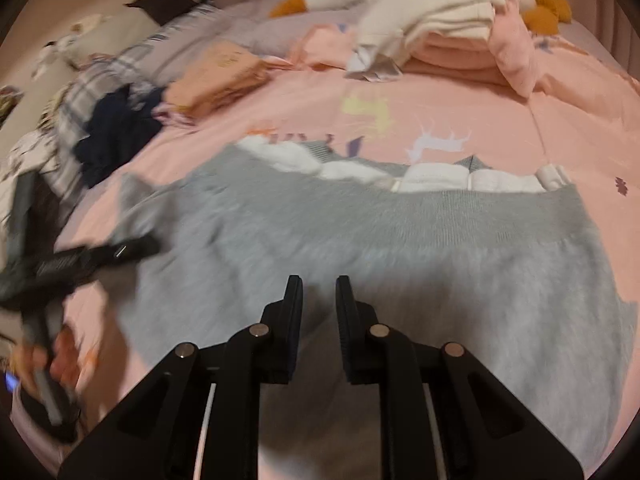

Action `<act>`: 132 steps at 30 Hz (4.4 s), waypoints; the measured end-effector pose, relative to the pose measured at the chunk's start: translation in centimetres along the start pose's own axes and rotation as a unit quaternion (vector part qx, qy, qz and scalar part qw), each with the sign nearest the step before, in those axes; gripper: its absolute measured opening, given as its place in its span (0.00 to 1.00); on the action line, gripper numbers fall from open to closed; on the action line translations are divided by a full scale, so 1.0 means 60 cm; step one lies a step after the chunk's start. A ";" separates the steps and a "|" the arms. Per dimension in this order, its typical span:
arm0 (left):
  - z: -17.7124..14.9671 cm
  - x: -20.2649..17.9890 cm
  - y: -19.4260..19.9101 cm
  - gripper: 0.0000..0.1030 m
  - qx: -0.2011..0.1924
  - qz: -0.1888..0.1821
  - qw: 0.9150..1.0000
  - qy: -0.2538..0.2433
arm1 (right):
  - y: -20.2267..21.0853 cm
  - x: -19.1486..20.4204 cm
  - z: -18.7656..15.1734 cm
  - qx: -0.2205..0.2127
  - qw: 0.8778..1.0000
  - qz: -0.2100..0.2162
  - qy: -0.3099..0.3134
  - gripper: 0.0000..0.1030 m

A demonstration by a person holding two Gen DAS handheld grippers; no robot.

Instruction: Fold small clothes

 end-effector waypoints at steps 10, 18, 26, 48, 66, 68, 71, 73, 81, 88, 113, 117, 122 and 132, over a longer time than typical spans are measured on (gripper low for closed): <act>0.006 -0.066 0.021 0.23 -0.012 0.031 0.999 -0.038 | -0.030 0.016 -0.105 0.029 0.999 0.014 0.017 0.14; 0.001 -0.204 0.031 0.18 -0.023 0.038 0.992 -0.119 | 0.075 -0.042 -0.097 -0.044 0.994 0.079 -0.063 0.19; -0.049 -0.340 -0.039 0.16 0.001 0.038 0.980 -0.196 | 0.142 -0.187 -0.117 -0.099 0.971 0.102 -0.194 0.21; -0.184 -0.397 -0.124 0.61 0.108 0.009 0.964 -0.242 | 0.194 -0.295 -0.160 -0.135 0.912 0.196 -0.334 0.46; -0.163 -0.209 -0.089 0.62 0.084 0.031 0.987 -0.136 | 0.062 -0.224 -0.080 -0.038 0.964 0.110 -0.238 0.17; -0.164 -0.214 -0.090 0.62 0.087 0.030 0.986 -0.143 | 0.073 -0.226 -0.073 -0.058 0.964 0.109 -0.234 0.15; -0.164 -0.226 -0.090 0.62 0.089 0.022 0.984 -0.155 | 0.126 -0.238 -0.059 -0.115 0.960 0.101 -0.232 0.14; -0.165 -0.238 -0.090 0.62 0.089 0.021 0.982 -0.167 | 0.164 -0.248 -0.054 -0.145 0.957 0.093 -0.232 0.14; -0.160 -0.275 -0.117 0.62 0.095 0.041 0.973 -0.206 | 0.145 -0.317 -0.108 -0.101 0.967 -0.015 -0.231 0.20; -0.106 -0.323 -0.123 0.62 0.034 0.062 0.967 -0.246 | 0.184 -0.324 -0.108 -0.121 0.970 -0.059 -0.203 0.39; -0.128 -0.324 -0.143 0.43 0.031 0.073 0.952 -0.297 | 0.128 -0.278 -0.065 -0.083 0.988 -0.019 -0.131 0.23; -0.177 -0.319 -0.097 0.43 0.019 0.050 0.950 -0.308 | 0.166 -0.241 -0.093 -0.099 0.991 -0.009 -0.090 0.23; -0.221 -0.293 -0.105 0.43 0.029 0.067 0.943 -0.324 | 0.175 -0.211 -0.138 -0.097 0.994 -0.015 -0.053 0.23; -0.232 -0.273 -0.115 0.43 0.048 0.072 0.950 -0.299 | 0.141 -0.241 -0.179 -0.075 0.989 0.017 -0.126 0.21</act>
Point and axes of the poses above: each gripper's, at about its wrist camera, not at the fingertips, and y roughly against the way its jaws point, x to its left, z to its top, the point moved 9 cm from there along -y, roughly the way its jaws point, and after that the axes turned 1 degree about -z, right-handed, at the moved point
